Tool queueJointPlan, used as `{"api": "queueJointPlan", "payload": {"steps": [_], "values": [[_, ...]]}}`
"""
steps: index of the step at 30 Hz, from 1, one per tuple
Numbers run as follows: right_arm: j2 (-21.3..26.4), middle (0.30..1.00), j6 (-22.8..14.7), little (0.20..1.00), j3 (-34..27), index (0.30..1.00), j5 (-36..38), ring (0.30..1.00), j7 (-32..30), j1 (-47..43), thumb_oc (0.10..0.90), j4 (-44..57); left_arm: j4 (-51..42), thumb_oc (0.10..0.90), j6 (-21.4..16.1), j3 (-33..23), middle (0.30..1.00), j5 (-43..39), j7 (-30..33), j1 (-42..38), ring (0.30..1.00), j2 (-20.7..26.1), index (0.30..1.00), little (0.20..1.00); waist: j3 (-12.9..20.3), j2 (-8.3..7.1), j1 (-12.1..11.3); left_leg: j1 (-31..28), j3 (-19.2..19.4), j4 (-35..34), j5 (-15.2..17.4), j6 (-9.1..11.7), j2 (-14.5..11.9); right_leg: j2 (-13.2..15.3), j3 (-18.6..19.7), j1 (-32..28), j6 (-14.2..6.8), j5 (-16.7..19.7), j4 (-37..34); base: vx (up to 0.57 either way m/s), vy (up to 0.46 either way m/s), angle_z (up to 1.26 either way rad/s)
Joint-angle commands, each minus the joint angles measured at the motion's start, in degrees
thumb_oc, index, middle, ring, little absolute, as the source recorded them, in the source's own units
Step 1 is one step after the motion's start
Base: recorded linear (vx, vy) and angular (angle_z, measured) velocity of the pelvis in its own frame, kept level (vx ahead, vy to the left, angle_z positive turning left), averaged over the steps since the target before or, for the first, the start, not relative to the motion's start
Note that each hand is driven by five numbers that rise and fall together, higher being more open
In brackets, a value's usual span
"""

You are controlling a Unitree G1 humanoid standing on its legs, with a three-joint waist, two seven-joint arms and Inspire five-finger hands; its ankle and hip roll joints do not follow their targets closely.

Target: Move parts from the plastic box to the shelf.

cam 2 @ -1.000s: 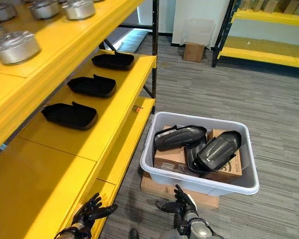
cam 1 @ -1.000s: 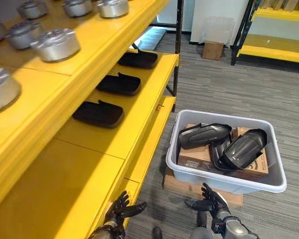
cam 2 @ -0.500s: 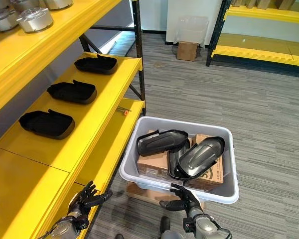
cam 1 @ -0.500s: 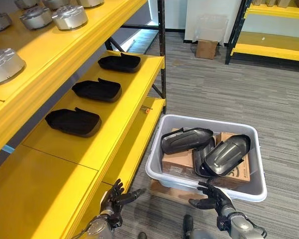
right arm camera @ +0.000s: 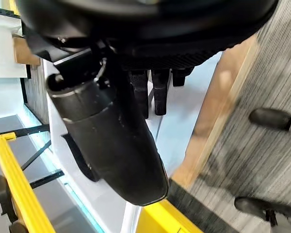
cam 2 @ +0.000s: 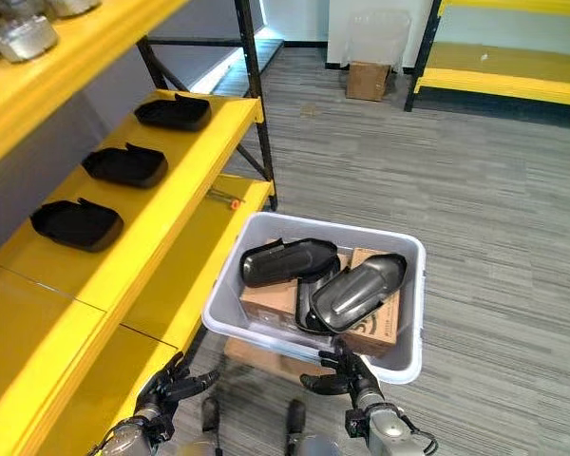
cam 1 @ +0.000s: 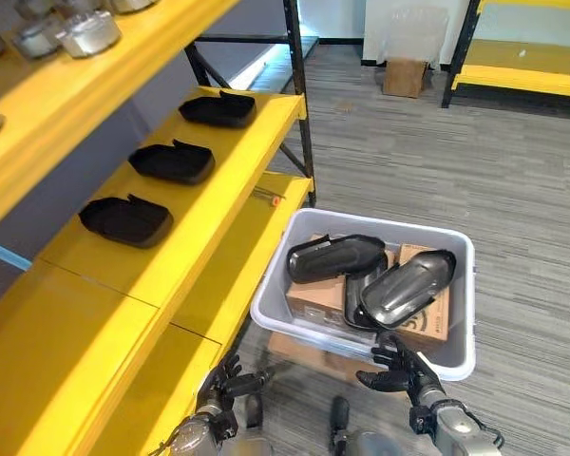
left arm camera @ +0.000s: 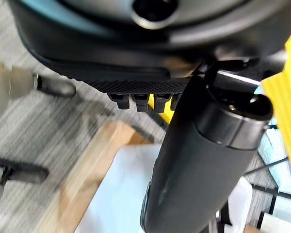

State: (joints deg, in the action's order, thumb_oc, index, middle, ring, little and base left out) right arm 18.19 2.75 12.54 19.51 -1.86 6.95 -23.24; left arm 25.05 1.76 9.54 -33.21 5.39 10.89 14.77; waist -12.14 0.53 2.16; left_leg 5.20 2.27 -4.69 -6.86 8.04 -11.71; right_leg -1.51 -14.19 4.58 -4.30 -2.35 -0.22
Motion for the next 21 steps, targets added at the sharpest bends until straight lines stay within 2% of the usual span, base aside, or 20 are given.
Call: {"api": "queueJointPlan", "payload": {"steps": [1,7,12,21], "values": [[2.3,1.0,-5.3,1.0,-3.0,1.0,0.9,1.0,-0.5,-0.1,0.9,6.1,-5.7,0.9,-5.2,-1.2,1.0,1.4,-1.9,-0.3,1.0,3.5,1.0,1.0,2.1,3.34,1.2,-2.1,0.5,2.2,-0.3,-0.5,-0.6,8.7,4.6,-6.1,-1.4,-0.5,-1.9,0.1,0.149,-0.79],[1.4,1.0,-4.7,1.0,-2.7,1.0,0.8,1.0,-0.2,0.0,0.9,5.7,-6.0,0.9,-4.8,-1.2,1.0,1.8,-2.1,0.3,1.0,4.4,1.0,1.0,2.7,2.4,1.2,-4.4,2.7,2.8,2.7,-1.8,1.0,10.9,6.0,-7.0,-2.8,0.9,-2.4,0.09,0.137,-0.22],[0.5,1.0,-4.2,1.0,-2.2,1.0,1.1,1.0,0.6,0.4,0.9,5.8,-6.6,0.9,-4.4,-1.7,1.0,2.5,-2.1,0.9,1.0,5.7,1.0,1.0,2.9,0.7,1.4,-6.1,5.1,2.9,5.5,-3.4,2.7,12.9,8.0,-5.7,-4.7,2.7,-2.5,0.04,0.134,-0.37],[0.9,1.0,-4.2,1.0,-2.1,1.0,1.4,1.0,1.5,0.9,0.9,8.0,-7.5,0.9,-4.1,-1.8,1.0,3.2,-2.5,1.0,1.0,6.6,1.0,1.0,3.7,-0.73,2.1,-7.9,6.3,3.0,7.5,-4.3,3.5,13.7,9.6,-5.3,-5.7,3.5,-2.4,0.02,0.049,-0.13]]}}
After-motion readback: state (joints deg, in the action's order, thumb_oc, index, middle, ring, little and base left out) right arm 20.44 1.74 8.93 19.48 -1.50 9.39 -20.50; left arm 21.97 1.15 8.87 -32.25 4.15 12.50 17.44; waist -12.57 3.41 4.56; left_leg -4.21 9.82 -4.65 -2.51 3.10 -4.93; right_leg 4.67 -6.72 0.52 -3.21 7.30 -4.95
